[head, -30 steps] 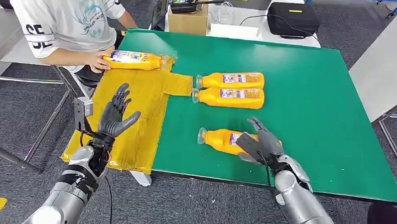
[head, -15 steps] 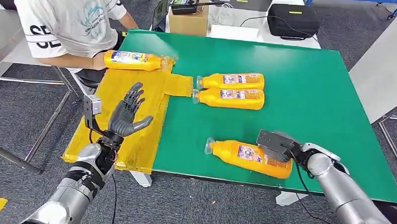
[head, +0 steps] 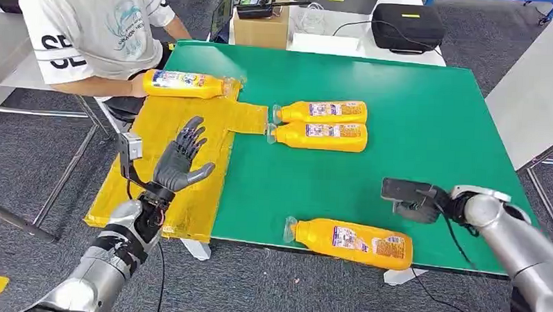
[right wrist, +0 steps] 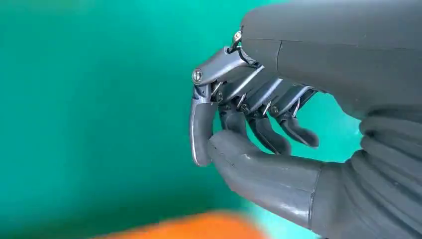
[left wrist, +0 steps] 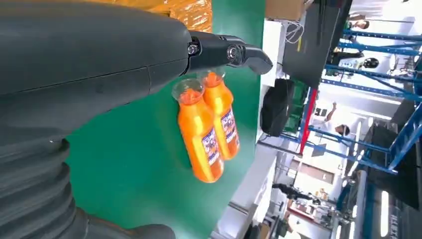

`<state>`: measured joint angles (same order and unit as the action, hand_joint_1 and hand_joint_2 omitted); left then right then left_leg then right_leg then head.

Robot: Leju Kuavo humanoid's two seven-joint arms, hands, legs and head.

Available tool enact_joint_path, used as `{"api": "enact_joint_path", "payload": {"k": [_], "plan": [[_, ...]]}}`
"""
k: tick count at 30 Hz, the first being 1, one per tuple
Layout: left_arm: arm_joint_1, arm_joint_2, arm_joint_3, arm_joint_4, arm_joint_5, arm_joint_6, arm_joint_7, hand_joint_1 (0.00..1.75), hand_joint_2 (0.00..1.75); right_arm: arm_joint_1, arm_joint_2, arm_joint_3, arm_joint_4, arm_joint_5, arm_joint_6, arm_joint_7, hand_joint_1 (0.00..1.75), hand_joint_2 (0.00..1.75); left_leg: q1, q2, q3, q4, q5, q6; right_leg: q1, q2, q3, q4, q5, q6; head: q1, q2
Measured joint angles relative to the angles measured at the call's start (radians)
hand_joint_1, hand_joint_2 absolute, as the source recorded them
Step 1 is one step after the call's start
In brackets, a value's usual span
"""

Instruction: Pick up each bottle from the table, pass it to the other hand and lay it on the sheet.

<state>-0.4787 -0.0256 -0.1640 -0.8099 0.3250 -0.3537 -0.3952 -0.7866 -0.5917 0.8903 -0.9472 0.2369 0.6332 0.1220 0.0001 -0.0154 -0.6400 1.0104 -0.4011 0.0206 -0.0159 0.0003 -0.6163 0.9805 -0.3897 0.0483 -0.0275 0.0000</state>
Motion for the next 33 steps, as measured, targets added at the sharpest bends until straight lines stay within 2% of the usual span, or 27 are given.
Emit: {"api": "enact_joint_path", "payload": {"k": [2, 3, 4, 5, 8, 12, 13, 16, 23, 33], "plan": [[0.003, 0.000, 0.000, 0.000, 0.000, 0.017, 0.004, 0.00, 1.75, -0.027, 0.012, 0.028, 0.005, 0.015, -0.117, 0.017, 1.75, 1.75, 0.000, 0.000, 0.000, 0.000, 0.000, 0.000, 0.001, 0.000, 0.000, 0.000, 0.000, 0.000, 0.000, 0.000], [0.006, 0.001, 0.001, 0.000, -0.003, 0.024, 0.005, 0.00, 1.75, -0.032, 0.028, 0.033, 0.020, 0.022, -0.177, 0.016, 1.52, 1.75, 0.001, 0.000, 0.000, 0.000, 0.000, 0.000, 0.001, 0.000, 0.000, 0.000, 0.000, 0.000, 0.000, 0.000], [0.007, 0.001, 0.002, 0.000, -0.010, 0.029, 0.005, 0.00, 1.75, -0.034, 0.049, 0.036, 0.039, 0.040, -0.230, 0.011, 1.06, 1.75, 0.001, 0.000, 0.000, 0.000, 0.000, 0.000, 0.001, 0.000, 0.000, 0.000, 0.000, 0.000, 0.000, 0.000], [0.008, 0.001, 0.002, 0.000, -0.013, 0.037, 0.004, 0.00, 1.75, -0.034, 0.068, 0.040, 0.061, 0.055, -0.272, 0.004, 0.02, 1.75, 0.001, -0.001, 0.000, 0.000, 0.000, 0.000, 0.002, -0.001, 0.000, 0.000, 0.000, 0.000, 0.000, 0.000], [0.016, 0.001, 0.008, -0.002, -0.021, 0.049, -0.001, 0.00, 1.75, -0.031, 0.131, 0.050, 0.121, 0.106, -0.387, 0.004, 0.00, 1.75, 0.002, -0.001, -0.001, 0.000, 0.000, 0.000, 0.002, 0.000, -0.001, 0.000, 0.000, 0.000, 0.000, 0.000], [0.058, 0.001, 0.031, -0.054, -0.054, 0.113, -0.011, 0.00, 1.75, 0.006, 0.195, 0.025, 0.145, 0.200, -0.572, 0.073, 0.00, 1.75, 0.002, -0.001, -0.002, 0.000, 0.000, 0.000, 0.002, 0.000, -0.002, 0.001, 0.000, -0.001, 0.000, 0.000], [0.069, 0.000, 0.035, -0.072, -0.067, 0.133, -0.015, 0.00, 1.75, 0.019, 0.209, 0.011, 0.146, 0.229, -0.609, 0.089, 0.00, 0.00, 0.002, -0.001, -0.002, 0.000, 0.000, 0.000, 0.002, 0.000, -0.003, 0.001, -0.001, -0.001, 0.000, 0.000], [0.103, -0.002, 0.058, -0.133, -0.098, 0.183, -0.016, 0.00, 1.75, 0.063, 0.252, -0.064, 0.137, 0.305, -0.681, 0.104, 0.00, 0.00, 0.002, -0.001, -0.002, 0.000, 0.000, -0.001, 0.002, 0.000, -0.003, 0.000, -0.001, -0.001, 0.000, 0.000], [0.165, -0.004, 0.098, -0.228, -0.139, 0.256, -0.031, 0.00, 1.75, 0.213, 0.303, -0.260, -0.032, 0.352, -0.687, 0.057, 0.00, 0.00, 0.002, -0.001, -0.003, 0.000, 0.000, -0.001, 0.002, 0.000, -0.003, 0.000, -0.001, -0.001, 0.000, 0.000], [0.183, -0.013, 0.132, -0.276, -0.153, 0.291, -0.035, 0.00, 1.75, 0.363, 0.365, -0.434, -0.253, 0.371, -0.719, 0.001, 0.00, 0.00, 0.002, -0.001, -0.003, 0.000, 0.000, -0.001, 0.002, 0.000, -0.004, 0.000, -0.001, -0.001, 0.000, 0.000]]}}
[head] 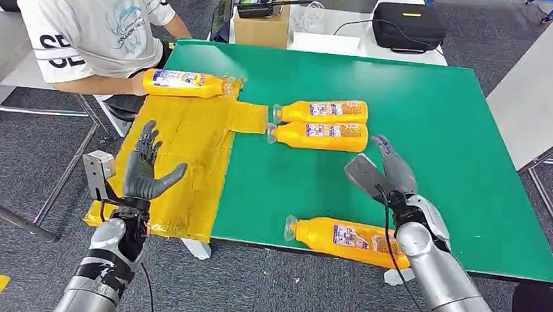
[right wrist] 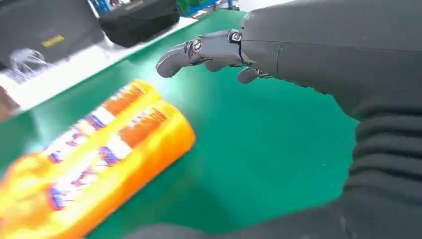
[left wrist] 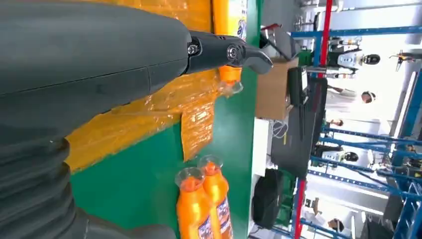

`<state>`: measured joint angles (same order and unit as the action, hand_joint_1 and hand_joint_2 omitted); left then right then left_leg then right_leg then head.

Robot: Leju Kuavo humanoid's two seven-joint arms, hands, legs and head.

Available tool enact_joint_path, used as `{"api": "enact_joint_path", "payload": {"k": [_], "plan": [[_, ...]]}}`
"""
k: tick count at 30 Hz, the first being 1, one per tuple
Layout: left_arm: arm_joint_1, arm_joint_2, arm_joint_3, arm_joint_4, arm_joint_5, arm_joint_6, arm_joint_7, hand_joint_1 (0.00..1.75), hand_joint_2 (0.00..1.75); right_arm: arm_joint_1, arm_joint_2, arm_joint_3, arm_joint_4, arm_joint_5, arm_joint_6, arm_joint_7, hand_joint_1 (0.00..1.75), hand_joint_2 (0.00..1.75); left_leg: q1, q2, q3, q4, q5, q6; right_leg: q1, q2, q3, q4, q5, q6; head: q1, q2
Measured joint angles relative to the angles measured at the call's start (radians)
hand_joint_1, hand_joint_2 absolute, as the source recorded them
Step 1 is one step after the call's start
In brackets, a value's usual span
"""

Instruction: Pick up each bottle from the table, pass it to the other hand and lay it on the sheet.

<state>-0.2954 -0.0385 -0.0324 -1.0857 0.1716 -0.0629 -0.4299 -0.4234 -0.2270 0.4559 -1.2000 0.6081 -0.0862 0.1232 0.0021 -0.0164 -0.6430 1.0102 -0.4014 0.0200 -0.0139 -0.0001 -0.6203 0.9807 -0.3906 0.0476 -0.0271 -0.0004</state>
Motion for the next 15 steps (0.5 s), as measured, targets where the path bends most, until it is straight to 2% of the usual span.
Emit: {"api": "enact_joint_path", "payload": {"k": [6, 7, 15], "plan": [[0.001, -0.005, 0.005, -0.010, 0.000, 0.005, 0.000, 0.00, 1.75, 0.067, 0.019, -0.031, -0.103, 0.032, -0.013, -0.010, 0.00, 0.00, 0.000, 0.000, 0.000, 0.000, 0.000, 0.000, 0.000, 0.000, 0.000, 0.000, 0.000, 0.000, 0.000, 0.000], [0.001, -0.005, 0.005, -0.011, 0.000, 0.006, 0.000, 0.00, 1.75, 0.081, 0.020, -0.031, -0.119, 0.043, -0.012, -0.011, 0.00, 1.75, 0.000, 0.000, 0.000, 0.000, 0.000, 0.000, 0.000, 0.000, 0.000, 0.000, 0.000, 0.000, 0.000, 0.000], [0.002, -0.007, 0.008, -0.019, 0.000, 0.003, 0.005, 0.00, 1.75, 0.173, 0.030, -0.021, -0.215, 0.114, 0.034, -0.015, 0.00, 1.75, 0.000, 0.000, -0.001, 0.000, 0.000, 0.000, 0.000, 0.000, -0.001, 0.000, 0.000, 0.000, 0.000, 0.000]]}}
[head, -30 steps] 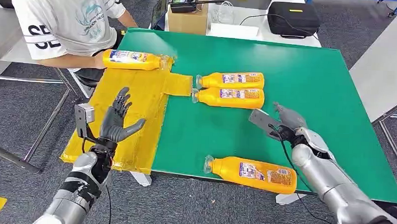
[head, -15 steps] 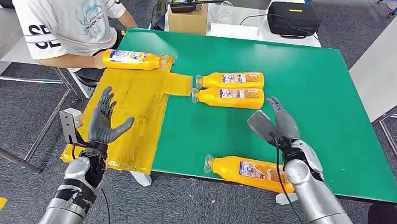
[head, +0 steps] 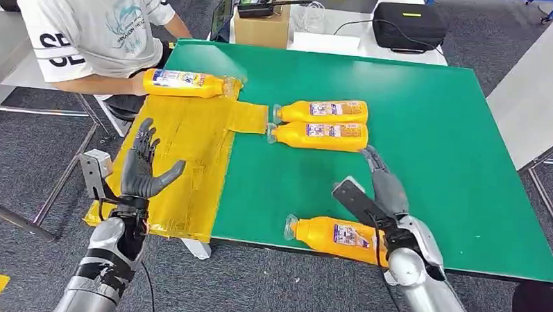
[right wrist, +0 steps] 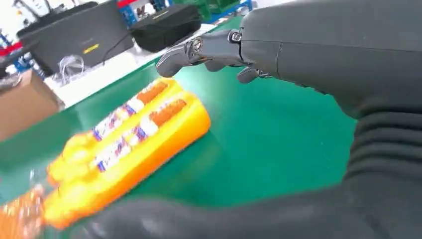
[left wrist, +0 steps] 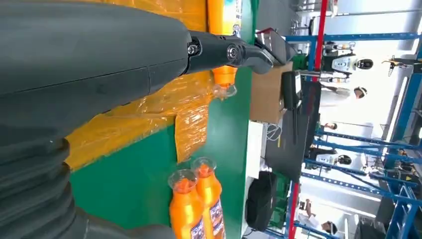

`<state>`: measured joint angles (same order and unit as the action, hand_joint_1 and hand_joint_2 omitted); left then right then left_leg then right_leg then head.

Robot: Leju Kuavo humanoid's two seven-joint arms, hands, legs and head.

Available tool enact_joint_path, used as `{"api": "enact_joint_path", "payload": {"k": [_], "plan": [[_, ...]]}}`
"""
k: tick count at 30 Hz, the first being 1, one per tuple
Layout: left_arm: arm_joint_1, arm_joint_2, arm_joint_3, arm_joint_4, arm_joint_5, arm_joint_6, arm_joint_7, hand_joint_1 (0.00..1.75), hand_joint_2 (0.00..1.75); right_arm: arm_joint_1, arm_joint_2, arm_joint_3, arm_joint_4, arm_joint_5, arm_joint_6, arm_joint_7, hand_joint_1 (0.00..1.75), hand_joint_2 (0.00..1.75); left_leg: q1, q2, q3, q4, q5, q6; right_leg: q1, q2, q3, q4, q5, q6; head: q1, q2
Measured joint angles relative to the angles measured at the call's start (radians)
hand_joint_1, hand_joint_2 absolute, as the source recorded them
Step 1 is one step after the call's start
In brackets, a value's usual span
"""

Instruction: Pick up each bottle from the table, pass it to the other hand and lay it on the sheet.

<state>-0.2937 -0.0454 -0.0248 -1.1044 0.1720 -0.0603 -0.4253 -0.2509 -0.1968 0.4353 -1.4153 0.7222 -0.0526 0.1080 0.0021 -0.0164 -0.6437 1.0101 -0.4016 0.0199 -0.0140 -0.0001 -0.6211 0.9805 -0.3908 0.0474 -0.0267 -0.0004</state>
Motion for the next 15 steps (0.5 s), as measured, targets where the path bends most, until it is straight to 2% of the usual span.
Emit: {"api": "enact_joint_path", "payload": {"k": [7, 15], "plan": [[0.001, -0.004, 0.011, 0.000, 0.000, -0.003, 0.003, 0.00, 1.75, 0.079, 0.000, 0.035, -0.057, 0.044, 0.031, 0.013, 0.00, 1.75, 0.000, 0.000, 0.000, 0.000, 0.000, 0.000, 0.000, 0.000, 0.000, 0.000, 0.000, 0.000, 0.000, 0.000], [0.004, -0.006, 0.018, 0.000, 0.003, -0.003, 0.004, 0.00, 1.75, 0.112, -0.003, 0.054, -0.090, 0.061, 0.037, 0.020, 0.00, 1.75, 0.000, 0.000, 0.000, 0.000, 0.000, 0.000, 0.000, 0.000, 0.000, 0.000, 0.000, 0.000, 0.000, 0.000]]}}
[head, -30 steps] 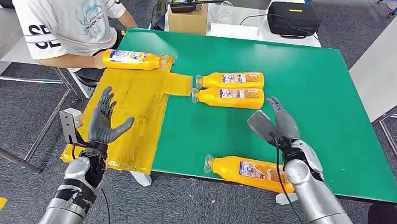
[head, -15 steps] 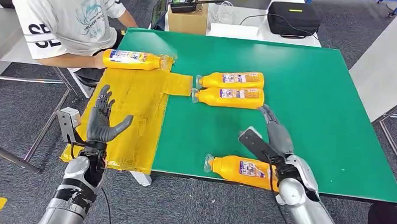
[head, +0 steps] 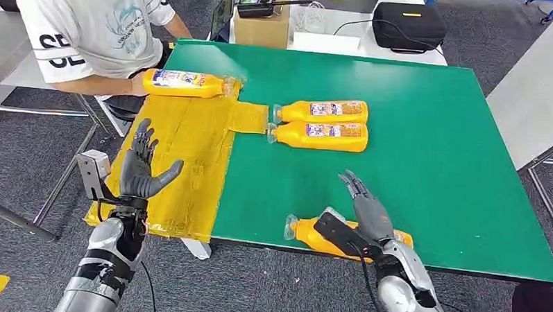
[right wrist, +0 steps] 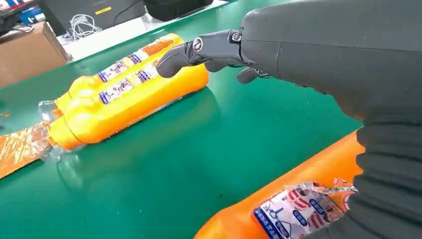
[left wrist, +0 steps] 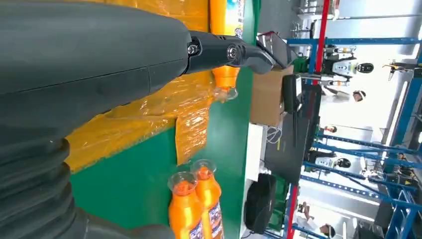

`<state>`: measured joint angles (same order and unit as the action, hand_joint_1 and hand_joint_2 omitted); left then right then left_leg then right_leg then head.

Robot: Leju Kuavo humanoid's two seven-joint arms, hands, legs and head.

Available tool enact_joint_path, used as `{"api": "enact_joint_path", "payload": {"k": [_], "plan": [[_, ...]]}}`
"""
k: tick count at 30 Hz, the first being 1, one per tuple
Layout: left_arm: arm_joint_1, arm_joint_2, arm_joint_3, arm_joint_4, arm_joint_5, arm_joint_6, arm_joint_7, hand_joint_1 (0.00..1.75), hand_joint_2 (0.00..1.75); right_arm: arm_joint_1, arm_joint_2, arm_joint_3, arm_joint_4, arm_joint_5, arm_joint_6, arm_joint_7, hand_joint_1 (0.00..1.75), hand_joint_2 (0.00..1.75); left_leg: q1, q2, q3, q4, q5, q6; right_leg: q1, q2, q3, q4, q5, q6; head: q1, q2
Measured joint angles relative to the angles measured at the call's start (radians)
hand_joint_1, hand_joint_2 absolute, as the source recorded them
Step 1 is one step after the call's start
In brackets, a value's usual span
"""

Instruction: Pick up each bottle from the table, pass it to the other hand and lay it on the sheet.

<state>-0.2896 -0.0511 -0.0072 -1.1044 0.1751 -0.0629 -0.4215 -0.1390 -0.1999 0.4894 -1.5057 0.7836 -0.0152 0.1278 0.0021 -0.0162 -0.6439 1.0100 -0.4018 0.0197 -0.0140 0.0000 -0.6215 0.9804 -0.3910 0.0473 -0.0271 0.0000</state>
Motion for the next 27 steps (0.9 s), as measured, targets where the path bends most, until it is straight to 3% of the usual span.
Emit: {"api": "enact_joint_path", "payload": {"k": [13, 27], "plan": [[0.033, 0.000, 0.025, -0.019, 0.018, -0.020, 0.002, 0.00, 1.75, 0.076, -0.064, 0.013, -0.116, 0.130, 0.036, 0.067, 0.00, 1.75, 0.000, 0.000, -0.001, 0.000, -0.001, 0.000, 0.000, 0.000, -0.001, 0.000, 0.000, 0.000, 0.000, 0.000], [0.046, -0.001, 0.041, -0.032, 0.024, -0.027, 0.008, 0.00, 1.75, 0.105, -0.108, 0.008, -0.155, 0.158, 0.069, 0.106, 0.00, 1.75, 0.000, 0.000, -0.001, 0.000, -0.001, 0.000, 0.000, 0.000, -0.001, 0.000, 0.000, 0.000, 0.000, 0.000]]}}
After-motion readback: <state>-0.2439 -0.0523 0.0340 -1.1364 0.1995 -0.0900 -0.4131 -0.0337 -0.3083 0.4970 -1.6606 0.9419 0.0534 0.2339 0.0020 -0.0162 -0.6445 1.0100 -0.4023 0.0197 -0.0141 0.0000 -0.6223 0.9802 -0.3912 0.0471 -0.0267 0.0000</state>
